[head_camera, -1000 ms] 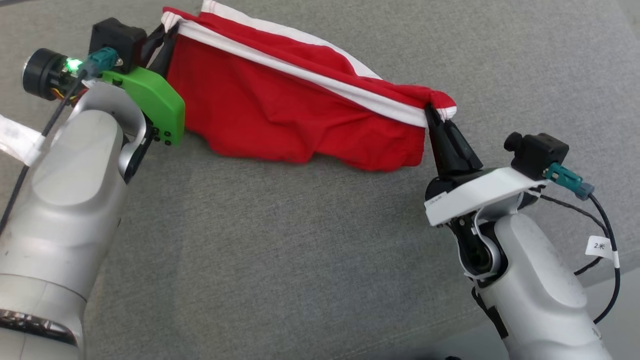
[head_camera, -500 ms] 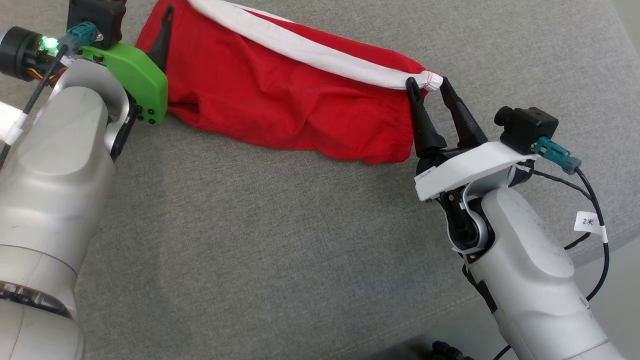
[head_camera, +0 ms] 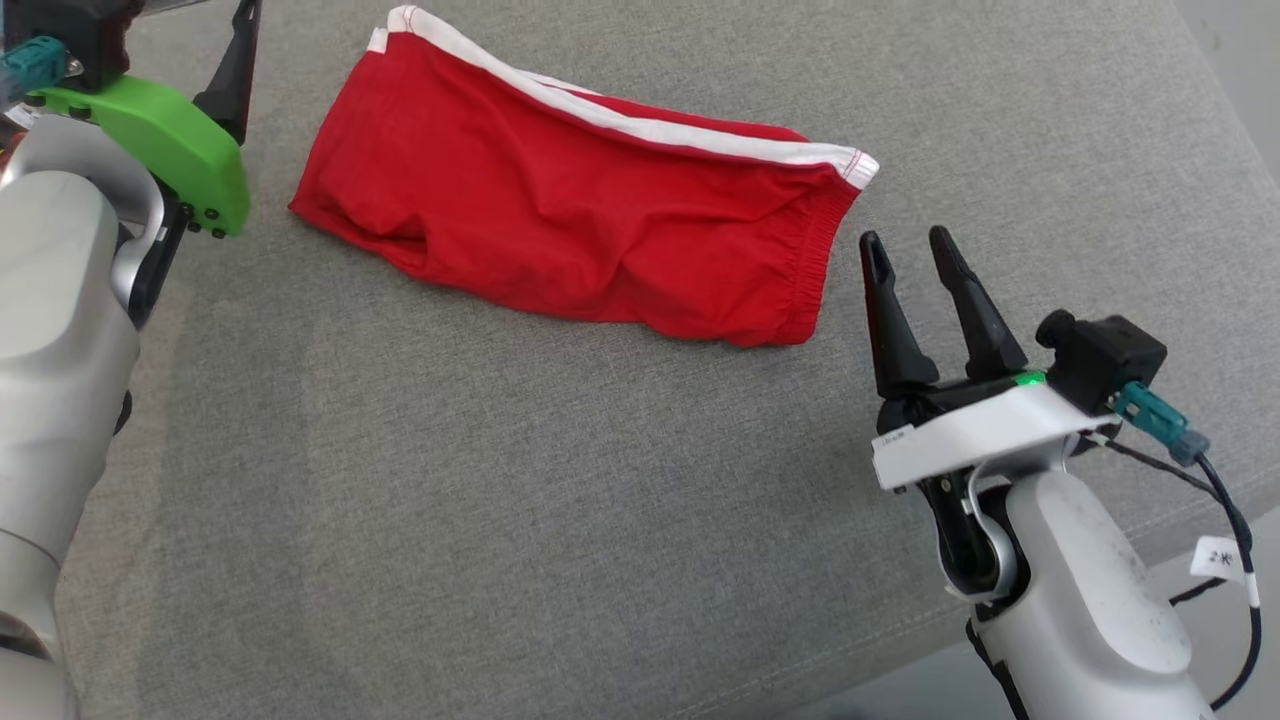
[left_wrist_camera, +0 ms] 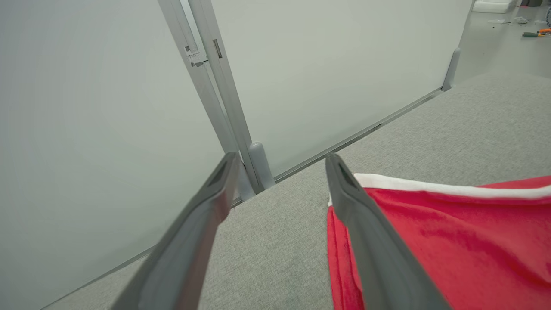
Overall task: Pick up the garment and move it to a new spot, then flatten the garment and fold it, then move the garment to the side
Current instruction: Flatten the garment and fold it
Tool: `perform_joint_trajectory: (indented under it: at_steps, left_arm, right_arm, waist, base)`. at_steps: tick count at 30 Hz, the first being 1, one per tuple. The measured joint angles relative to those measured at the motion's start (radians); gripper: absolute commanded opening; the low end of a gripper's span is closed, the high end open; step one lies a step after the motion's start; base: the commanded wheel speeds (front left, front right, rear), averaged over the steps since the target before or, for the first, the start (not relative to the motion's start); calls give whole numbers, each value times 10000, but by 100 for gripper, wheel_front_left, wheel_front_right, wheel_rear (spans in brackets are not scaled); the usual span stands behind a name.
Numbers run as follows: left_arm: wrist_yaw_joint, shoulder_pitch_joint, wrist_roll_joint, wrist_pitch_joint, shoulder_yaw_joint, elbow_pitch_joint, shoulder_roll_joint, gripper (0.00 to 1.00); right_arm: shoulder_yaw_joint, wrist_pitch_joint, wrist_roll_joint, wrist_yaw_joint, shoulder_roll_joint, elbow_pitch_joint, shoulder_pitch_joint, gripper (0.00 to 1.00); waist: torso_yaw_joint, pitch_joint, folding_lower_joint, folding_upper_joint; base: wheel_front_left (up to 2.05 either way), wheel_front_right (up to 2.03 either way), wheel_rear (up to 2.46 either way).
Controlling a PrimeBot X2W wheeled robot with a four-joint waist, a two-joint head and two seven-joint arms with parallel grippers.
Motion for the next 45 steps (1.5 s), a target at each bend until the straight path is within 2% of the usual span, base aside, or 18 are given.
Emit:
perform_joint_trajectory:
  at_steps: [5, 13, 20, 29, 30, 31, 32, 33, 45]
  left_arm:
    - [0, 20, -596, 291, -585, -487, 336, 100]
    - [0, 12, -1592, 1931, -2125, -1342, 1179, 100]
    - [-2, 416, -2673, 3139, -3083, -1586, 1875, 100]
    - [0, 595, -3572, 3634, -3639, -1521, 2104, 100]
    - [0, 595, -3689, 3678, -3689, -1515, 2094, 96]
    - [0, 597, -3816, 3735, -3731, -1559, 2071, 47]
    - [-2, 599, -3910, 3731, -3739, -1595, 2048, 11]
    - [0, 606, -4040, 3670, -3743, -1657, 2004, 0]
    - [0, 695, -4892, 2892, -3963, -1887, 1609, 0]
  right_arm:
    - [-88, -2, -221, 0, 38, -608, 859, 100]
    - [109, -2, -234, 0, 96, -949, 1231, 100]
    - [245, -2, 29, 0, 98, -1045, 1203, 100]
    - [238, -2, 48, 0, 102, -1020, 1186, 100]
    - [244, -2, 31, 0, 100, -1016, 1172, 100]
    - [245, -2, 21, 0, 100, -1020, 1148, 100]
    - [240, -2, 17, 0, 104, -1024, 1132, 100]
    - [224, -2, -2, 0, 104, -1026, 1128, 100]
    - [186, -2, -222, 0, 107, -895, 1139, 100]
  waist:
    - [-98, -104, 0, 0]
    - [-555, 124, 0, 0]
    - [-1006, 364, 0, 0]
    - [-1185, 518, 0, 0]
    - [-1177, 511, 0, 0]
    - [-1166, 501, 0, 0]
    - [-1152, 491, 0, 0]
    - [-1127, 476, 0, 0]
    - [-659, 73, 0, 0]
  base:
    - [0, 0, 0]
    - [0, 0, 0]
    - [0, 0, 0]
    - [0, 0, 0]
    - [0, 0, 0]
    - [0, 0, 0]
    - [0, 0, 0]
    - [0, 0, 0]
    - [0, 0, 0]
